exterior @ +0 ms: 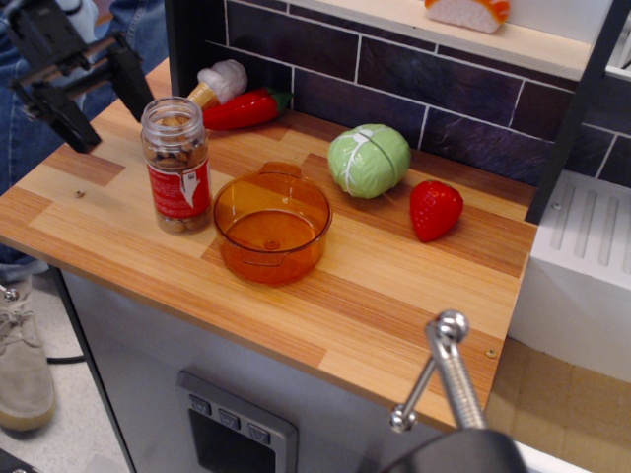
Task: Pour almonds in pot
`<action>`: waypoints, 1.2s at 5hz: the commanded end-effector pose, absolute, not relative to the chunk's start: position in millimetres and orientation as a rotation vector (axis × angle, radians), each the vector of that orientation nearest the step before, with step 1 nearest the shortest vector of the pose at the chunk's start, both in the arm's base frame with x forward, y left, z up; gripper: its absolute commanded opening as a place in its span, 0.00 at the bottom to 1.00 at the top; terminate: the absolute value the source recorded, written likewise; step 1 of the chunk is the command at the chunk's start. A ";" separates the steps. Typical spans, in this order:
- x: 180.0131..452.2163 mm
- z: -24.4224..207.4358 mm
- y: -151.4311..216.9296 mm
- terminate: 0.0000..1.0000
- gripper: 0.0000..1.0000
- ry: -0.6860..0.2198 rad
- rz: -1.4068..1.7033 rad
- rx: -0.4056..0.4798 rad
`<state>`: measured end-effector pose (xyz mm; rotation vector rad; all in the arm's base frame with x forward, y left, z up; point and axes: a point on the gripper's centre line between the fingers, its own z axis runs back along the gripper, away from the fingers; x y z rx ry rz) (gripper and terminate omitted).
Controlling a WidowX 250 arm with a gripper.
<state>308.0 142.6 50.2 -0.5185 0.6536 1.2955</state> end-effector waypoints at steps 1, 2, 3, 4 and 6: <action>296.0 61.6 109.4 0.00 1.00 0.675 1.254 -0.479; 289.5 59.1 98.3 0.00 1.00 0.706 1.247 -0.457; 287.6 57.0 88.3 0.00 1.00 0.734 1.234 -0.453; 289.3 57.6 84.8 0.00 1.00 0.743 1.242 -0.453; 296.5 77.0 92.6 0.00 0.00 0.559 1.301 -0.434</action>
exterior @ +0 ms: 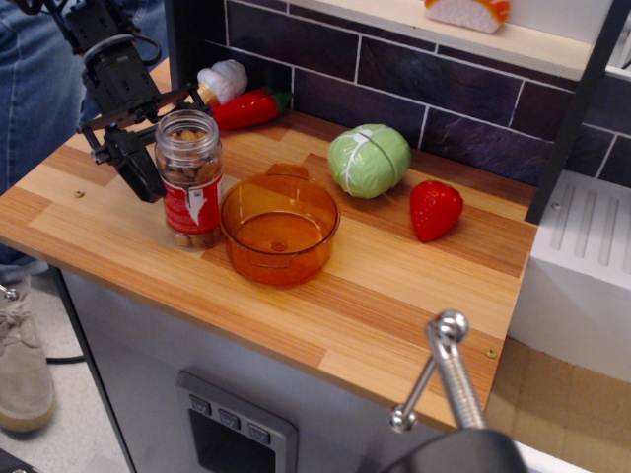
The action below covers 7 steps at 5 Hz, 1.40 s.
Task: Pour almonds in pot
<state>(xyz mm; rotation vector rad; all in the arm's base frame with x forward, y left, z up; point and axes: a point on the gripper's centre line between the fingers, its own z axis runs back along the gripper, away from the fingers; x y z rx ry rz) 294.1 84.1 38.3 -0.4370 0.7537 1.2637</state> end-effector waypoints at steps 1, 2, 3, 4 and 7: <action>307.6 104.4 88.7 0.00 0.00 0.405 1.350 -0.422; 313.2 113.9 68.1 0.00 0.00 0.268 1.367 -0.352; 315.4 118.9 46.4 0.00 0.00 -0.022 1.286 -0.267; 318.3 120.1 43.6 0.00 0.00 -0.281 1.202 -0.208; 334.5 120.3 41.7 0.00 0.00 -0.638 0.998 -0.105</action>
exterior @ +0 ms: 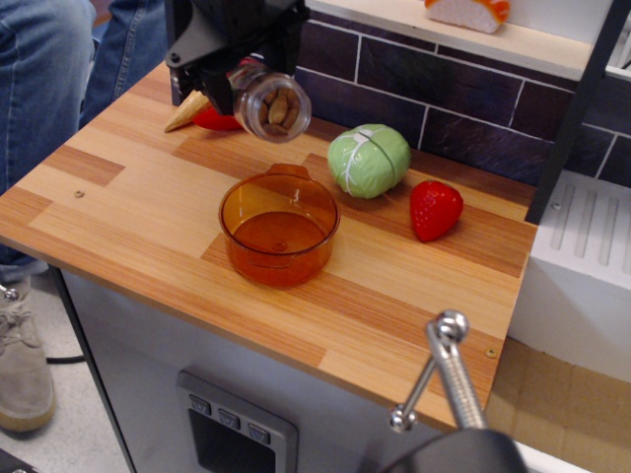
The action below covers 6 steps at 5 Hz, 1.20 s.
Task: Pour almonds in pot
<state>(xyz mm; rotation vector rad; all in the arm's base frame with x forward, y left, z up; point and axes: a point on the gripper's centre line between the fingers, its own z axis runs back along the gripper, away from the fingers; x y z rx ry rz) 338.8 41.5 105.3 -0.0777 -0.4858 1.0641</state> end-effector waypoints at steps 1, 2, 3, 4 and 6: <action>325.6 116.9 31.8 0.00 0.00 -0.780 0.873 -0.127; 331.0 121.9 27.5 0.00 0.00 -0.846 0.841 -0.124; 335.9 121.2 22.6 0.00 0.00 -0.923 0.787 -0.118; 339.0 120.2 24.5 0.00 0.00 -0.992 0.731 -0.107; 342.1 110.0 23.0 0.00 0.00 -0.983 0.688 -0.092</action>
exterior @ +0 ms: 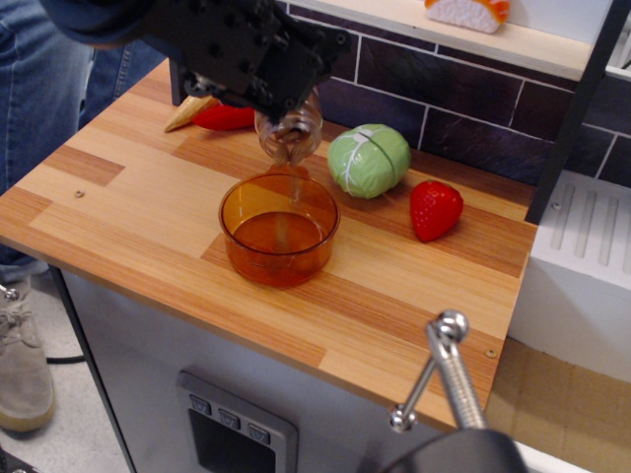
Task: Pour almonds in pot
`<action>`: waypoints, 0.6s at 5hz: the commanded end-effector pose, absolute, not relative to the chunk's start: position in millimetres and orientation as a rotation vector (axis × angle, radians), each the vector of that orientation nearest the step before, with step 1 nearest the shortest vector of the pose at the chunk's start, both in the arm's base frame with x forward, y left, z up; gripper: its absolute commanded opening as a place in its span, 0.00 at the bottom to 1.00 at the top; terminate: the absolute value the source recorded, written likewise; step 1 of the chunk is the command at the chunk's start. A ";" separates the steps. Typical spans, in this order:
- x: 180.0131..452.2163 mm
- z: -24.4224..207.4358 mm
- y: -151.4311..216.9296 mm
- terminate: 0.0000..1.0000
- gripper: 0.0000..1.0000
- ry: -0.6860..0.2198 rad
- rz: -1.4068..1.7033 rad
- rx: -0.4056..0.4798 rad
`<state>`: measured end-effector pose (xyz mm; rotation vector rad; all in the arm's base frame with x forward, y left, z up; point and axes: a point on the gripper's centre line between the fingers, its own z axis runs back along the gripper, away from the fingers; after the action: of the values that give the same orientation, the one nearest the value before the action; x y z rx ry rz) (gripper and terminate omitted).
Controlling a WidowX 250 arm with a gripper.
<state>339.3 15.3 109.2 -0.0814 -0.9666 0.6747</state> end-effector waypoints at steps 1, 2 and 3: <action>338.5 112.8 22.0 0.00 0.00 -1.010 0.660 -0.114; 341.6 114.8 22.9 0.00 0.00 -0.993 0.676 -0.109; 342.8 114.6 22.3 0.00 0.00 -0.995 0.656 -0.100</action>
<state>337.2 13.0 102.4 -0.0835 -0.9361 0.6523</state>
